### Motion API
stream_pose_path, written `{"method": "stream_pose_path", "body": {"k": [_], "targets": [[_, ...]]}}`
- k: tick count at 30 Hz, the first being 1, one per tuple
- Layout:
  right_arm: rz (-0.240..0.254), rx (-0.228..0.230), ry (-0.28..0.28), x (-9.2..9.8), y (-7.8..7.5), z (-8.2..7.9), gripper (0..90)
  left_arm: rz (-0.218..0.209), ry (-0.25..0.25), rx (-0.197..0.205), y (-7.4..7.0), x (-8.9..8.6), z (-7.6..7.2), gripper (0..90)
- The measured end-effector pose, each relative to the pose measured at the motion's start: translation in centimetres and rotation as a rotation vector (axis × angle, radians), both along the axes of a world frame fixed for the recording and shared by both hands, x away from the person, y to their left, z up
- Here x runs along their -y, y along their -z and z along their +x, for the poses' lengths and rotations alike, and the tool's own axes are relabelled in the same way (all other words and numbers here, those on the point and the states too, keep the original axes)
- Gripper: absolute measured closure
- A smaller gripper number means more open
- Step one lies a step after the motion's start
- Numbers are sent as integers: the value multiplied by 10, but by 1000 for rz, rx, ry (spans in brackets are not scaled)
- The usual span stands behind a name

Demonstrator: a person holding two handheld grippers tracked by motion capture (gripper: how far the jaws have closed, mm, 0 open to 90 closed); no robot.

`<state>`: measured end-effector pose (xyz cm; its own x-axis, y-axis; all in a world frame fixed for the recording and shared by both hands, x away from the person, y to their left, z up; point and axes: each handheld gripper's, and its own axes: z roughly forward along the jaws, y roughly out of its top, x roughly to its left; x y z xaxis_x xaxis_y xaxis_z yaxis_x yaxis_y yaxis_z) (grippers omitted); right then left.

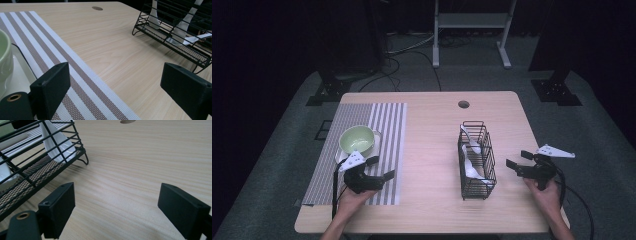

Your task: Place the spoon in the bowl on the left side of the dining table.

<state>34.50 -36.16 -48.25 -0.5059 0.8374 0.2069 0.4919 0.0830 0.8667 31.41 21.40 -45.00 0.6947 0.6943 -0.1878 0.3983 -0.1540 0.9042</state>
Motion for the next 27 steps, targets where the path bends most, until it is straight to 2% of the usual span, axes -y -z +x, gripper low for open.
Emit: {"method": "stream_pose_path", "body": {"k": [7,10,12,15,23,27], "targets": [[1,3,-3,0,0,0,132,-27,-11,-26,2,1,2,81],[0,6,-3,0,0,-1,132,-29,-5,-24,1,3,1,81],[-6,10,-2,-1,0,-1,132,-15,4,-15,-1,5,1,81],[-14,9,2,-1,0,-1,132,-30,10,-21,-2,8,0,81],[0,-1,11,0,0,1,132,-12,47,1,-11,29,-7,81],[-5,1,10,-1,0,1,132,-9,71,-5,-14,40,-7,81]]}}
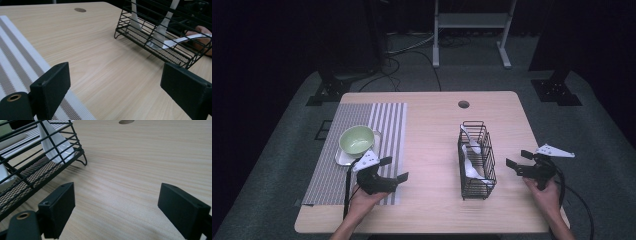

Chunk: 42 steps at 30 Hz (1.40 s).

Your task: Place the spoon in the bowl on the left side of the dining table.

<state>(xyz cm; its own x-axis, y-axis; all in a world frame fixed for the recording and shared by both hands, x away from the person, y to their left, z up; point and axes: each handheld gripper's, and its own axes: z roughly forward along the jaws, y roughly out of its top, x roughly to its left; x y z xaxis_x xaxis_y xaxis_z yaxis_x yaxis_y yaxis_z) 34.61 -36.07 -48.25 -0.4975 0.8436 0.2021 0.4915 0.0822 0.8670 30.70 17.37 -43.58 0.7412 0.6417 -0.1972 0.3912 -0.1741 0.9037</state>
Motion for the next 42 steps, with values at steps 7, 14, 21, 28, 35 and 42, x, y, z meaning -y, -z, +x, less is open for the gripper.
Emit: {"method": "stream_pose_path", "body": {"k": [7,14,21,28,35,42], "targets": [[0,-1,-4,0,0,0,132,-38,35,-20,-6,17,5,81],[3,-3,-7,0,0,0,132,-49,53,-40,-8,31,10,81],[4,-1,-9,0,0,0,132,-55,74,-51,-8,39,11,82],[11,-5,-16,1,0,0,132,-67,105,-61,-15,55,14,81],[16,-2,-20,1,0,1,132,-72,145,-47,-24,72,13,81],[14,-6,-22,1,0,1,132,-73,165,-71,-24,80,15,81]]}}
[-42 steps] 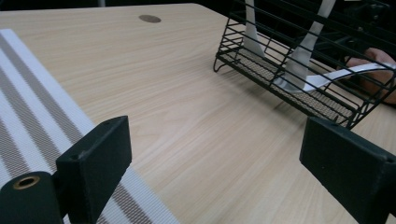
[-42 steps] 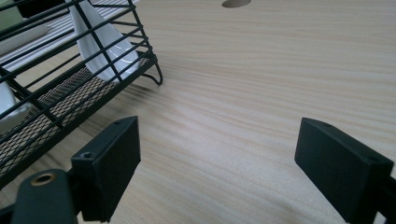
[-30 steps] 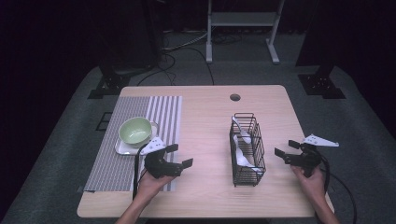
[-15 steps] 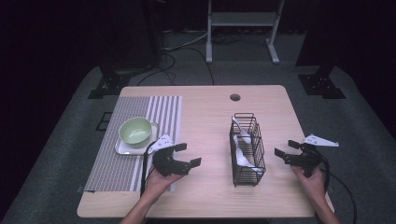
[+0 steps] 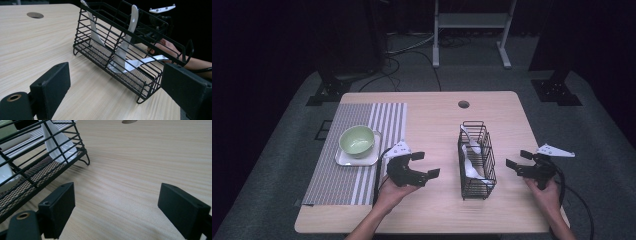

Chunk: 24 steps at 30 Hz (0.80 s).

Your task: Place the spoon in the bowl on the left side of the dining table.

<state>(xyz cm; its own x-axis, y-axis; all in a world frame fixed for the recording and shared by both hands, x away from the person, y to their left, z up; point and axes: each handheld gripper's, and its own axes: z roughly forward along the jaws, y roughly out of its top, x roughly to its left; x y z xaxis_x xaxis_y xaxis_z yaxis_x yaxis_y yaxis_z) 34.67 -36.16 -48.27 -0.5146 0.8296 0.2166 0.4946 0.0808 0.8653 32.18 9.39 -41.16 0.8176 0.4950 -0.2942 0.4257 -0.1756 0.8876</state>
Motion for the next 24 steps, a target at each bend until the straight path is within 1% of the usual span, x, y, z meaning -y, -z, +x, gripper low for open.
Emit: {"method": "stream_pose_path", "body": {"k": [3,5,9,10,11,12,16,17,21,24], "targets": [[-1,1,-1,0,0,0,132,0,2,-8,1,2,0,81],[0,0,0,0,0,0,132,7,-1,1,0,4,0,81],[-1,2,-2,0,0,0,132,5,-2,7,-2,9,0,81],[-1,2,-1,0,0,0,132,6,-4,5,-3,11,0,69],[-1,2,-1,0,0,0,132,14,-10,2,-4,13,1,23],[-1,2,-1,0,0,0,132,8,-8,-1,-5,14,1,23],[-1,3,-3,0,0,0,132,15,-2,11,-8,20,2,22],[1,1,-2,0,0,0,132,11,-1,12,-9,23,1,22],[2,1,-3,0,0,0,132,3,10,0,-11,29,3,22],[1,1,-4,0,0,0,132,19,16,3,-13,35,3,22]]}}
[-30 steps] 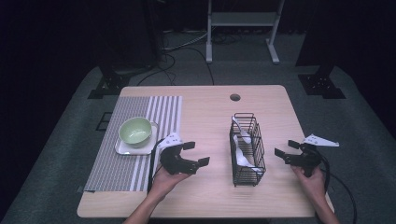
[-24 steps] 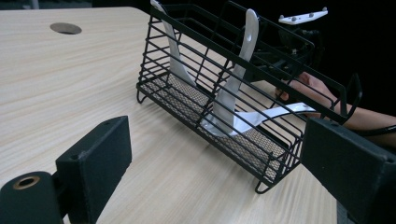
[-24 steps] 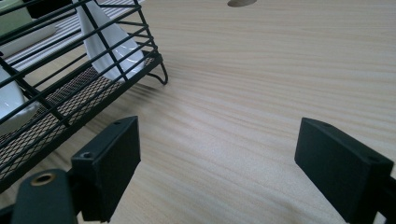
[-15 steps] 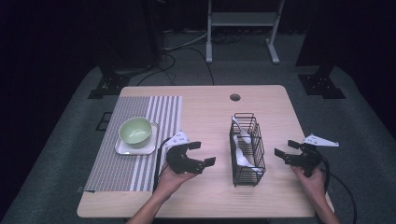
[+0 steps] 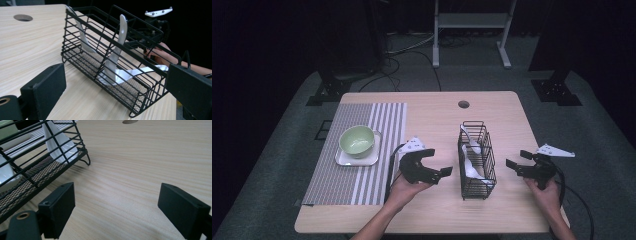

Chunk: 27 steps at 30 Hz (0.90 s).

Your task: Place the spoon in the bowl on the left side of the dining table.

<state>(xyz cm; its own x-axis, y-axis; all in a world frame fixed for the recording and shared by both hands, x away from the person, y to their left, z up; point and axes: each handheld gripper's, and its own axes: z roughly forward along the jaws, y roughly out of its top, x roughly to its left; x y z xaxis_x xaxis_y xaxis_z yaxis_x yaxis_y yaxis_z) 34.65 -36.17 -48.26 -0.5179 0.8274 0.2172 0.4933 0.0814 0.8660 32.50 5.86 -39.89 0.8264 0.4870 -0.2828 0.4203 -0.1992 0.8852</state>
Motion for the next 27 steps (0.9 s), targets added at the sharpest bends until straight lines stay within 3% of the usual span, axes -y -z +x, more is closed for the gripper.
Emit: {"method": "stream_pose_path", "body": {"k": [6,15,18,27], "targets": [[0,-1,0,0,0,0,132,2,8,1,-3,10,1,23],[4,0,-2,0,0,0,132,-33,13,-20,-10,21,7,48],[1,-3,-2,0,0,0,132,-24,15,-14,-11,25,7,50],[4,-3,-6,0,0,1,132,-14,23,5,-13,34,7,163]]}}
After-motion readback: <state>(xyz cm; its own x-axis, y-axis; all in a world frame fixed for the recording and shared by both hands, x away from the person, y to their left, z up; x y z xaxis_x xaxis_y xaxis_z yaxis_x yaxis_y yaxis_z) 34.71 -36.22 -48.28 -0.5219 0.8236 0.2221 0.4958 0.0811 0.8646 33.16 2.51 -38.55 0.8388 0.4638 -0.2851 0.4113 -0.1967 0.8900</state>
